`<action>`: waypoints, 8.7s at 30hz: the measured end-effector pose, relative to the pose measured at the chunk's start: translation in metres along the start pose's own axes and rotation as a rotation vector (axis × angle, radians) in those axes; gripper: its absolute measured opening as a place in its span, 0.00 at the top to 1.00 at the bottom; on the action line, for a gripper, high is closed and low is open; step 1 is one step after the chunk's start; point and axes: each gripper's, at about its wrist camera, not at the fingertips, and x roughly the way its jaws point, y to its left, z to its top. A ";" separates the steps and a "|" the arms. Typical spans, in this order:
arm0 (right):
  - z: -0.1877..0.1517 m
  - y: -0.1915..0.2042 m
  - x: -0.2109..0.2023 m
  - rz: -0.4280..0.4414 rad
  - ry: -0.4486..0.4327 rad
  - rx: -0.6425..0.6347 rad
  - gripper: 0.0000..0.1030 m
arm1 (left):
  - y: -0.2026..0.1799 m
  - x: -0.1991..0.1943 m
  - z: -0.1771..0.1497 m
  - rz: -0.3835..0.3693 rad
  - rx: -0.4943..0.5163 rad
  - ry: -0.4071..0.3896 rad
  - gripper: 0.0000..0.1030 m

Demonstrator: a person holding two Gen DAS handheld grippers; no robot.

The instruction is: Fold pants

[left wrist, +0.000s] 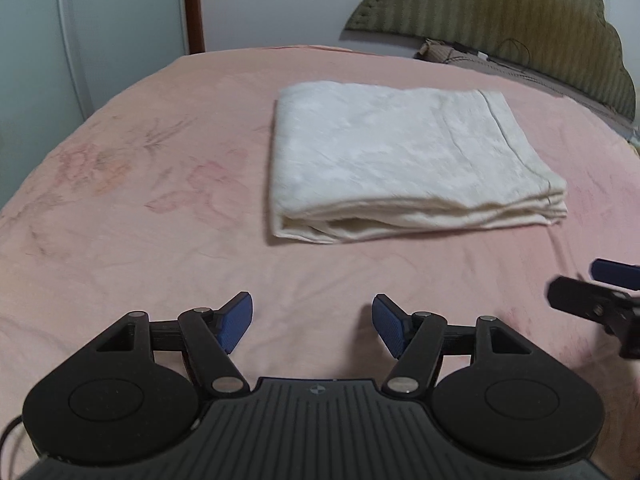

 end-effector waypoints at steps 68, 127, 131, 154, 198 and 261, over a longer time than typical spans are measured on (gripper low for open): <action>-0.023 0.037 0.021 -0.160 -0.003 -0.154 0.00 | -0.013 0.019 -0.018 0.121 -0.023 -0.127 0.00; -0.023 0.038 0.021 -0.161 -0.003 -0.154 0.00 | -0.014 0.019 -0.020 0.118 -0.046 -0.122 0.00; -0.023 0.038 0.021 -0.161 -0.003 -0.154 0.00 | -0.014 0.019 -0.020 0.116 -0.047 -0.121 0.00; -0.023 0.038 0.021 -0.161 -0.003 -0.154 0.00 | -0.015 0.017 -0.020 0.118 -0.047 -0.123 0.00; -0.023 0.038 0.021 -0.161 -0.003 -0.154 0.00 | -0.016 0.016 -0.021 0.123 -0.039 -0.124 0.00; -0.024 0.043 0.023 -0.207 -0.006 -0.136 0.00 | -0.015 0.016 -0.021 0.123 -0.039 -0.124 0.00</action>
